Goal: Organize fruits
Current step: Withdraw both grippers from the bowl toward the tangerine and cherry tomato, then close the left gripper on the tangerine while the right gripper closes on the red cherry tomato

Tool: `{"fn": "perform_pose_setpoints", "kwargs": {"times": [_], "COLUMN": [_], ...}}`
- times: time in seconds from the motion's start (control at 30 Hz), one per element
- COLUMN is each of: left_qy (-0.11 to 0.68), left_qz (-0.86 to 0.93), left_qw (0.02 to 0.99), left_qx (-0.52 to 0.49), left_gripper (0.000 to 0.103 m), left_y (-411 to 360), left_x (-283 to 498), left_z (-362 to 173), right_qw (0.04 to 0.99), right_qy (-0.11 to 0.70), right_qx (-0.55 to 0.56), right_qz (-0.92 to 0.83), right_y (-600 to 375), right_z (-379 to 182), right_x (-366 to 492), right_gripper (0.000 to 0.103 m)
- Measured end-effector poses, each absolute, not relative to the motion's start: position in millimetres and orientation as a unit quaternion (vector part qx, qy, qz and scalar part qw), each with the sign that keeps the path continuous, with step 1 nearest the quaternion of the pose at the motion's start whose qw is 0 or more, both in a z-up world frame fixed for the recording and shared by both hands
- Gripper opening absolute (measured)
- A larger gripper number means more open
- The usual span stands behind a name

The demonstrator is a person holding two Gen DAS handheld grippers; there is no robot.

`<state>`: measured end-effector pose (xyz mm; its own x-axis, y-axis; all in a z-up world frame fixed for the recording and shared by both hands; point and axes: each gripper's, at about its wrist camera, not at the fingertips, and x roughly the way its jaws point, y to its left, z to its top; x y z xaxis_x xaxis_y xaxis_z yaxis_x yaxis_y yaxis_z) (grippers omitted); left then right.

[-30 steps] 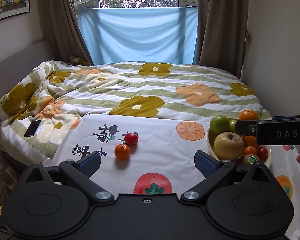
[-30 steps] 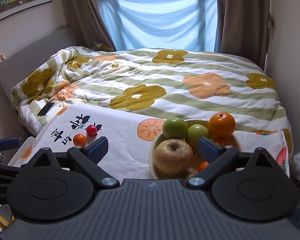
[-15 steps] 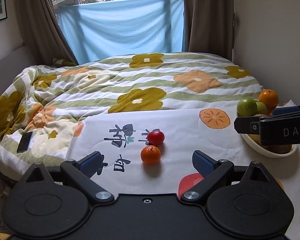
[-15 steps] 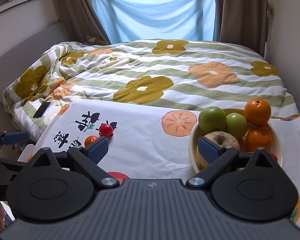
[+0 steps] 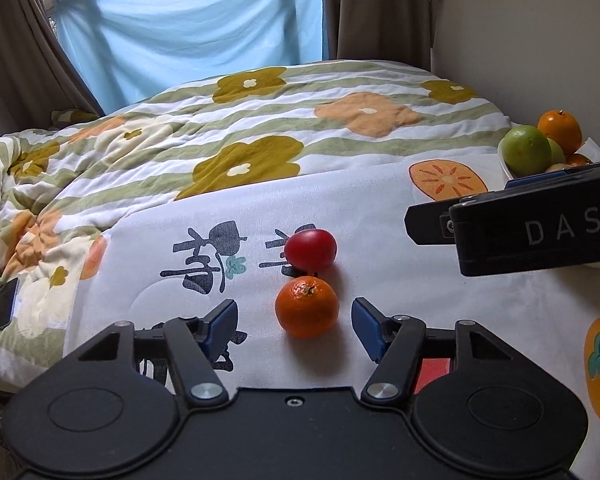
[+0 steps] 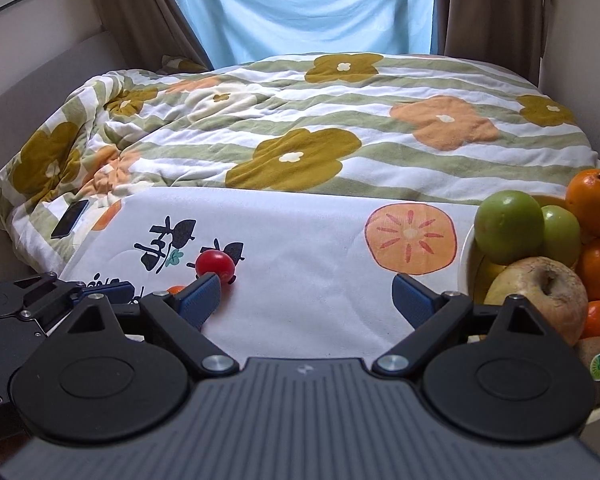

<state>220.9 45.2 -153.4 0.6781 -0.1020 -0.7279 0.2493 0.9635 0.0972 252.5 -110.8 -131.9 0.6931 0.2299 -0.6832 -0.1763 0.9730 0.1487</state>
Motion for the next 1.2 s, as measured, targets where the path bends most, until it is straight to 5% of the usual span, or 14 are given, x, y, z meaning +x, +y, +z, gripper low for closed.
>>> {"fn": "perform_pose_setpoints", "kwargs": {"times": [0.1,0.23,1.2], "left_qy": [0.394,0.401,0.408], "left_qz": [-0.104,-0.126,-0.085], "left_qw": [0.908,0.903,0.905], "left_qx": [0.094,0.086,0.079], "left_gripper": [0.063,0.041,0.041], "left_y": [45.9,47.4,94.9], "left_x": [226.8,232.6,220.5], "left_z": [-159.7,-164.6,-163.0], "right_qw": [0.916,0.912,0.897], "right_qy": [0.383,0.391,0.41], "right_qx": [0.032,0.034,-0.002], "right_qz": [0.113,0.117,0.165], "right_y": [-104.3,-98.0,-34.3], "right_z": [-138.8,-145.7,-167.3], "right_x": [258.4,263.4,296.2], "right_gripper": [0.103,0.096,0.063]}}
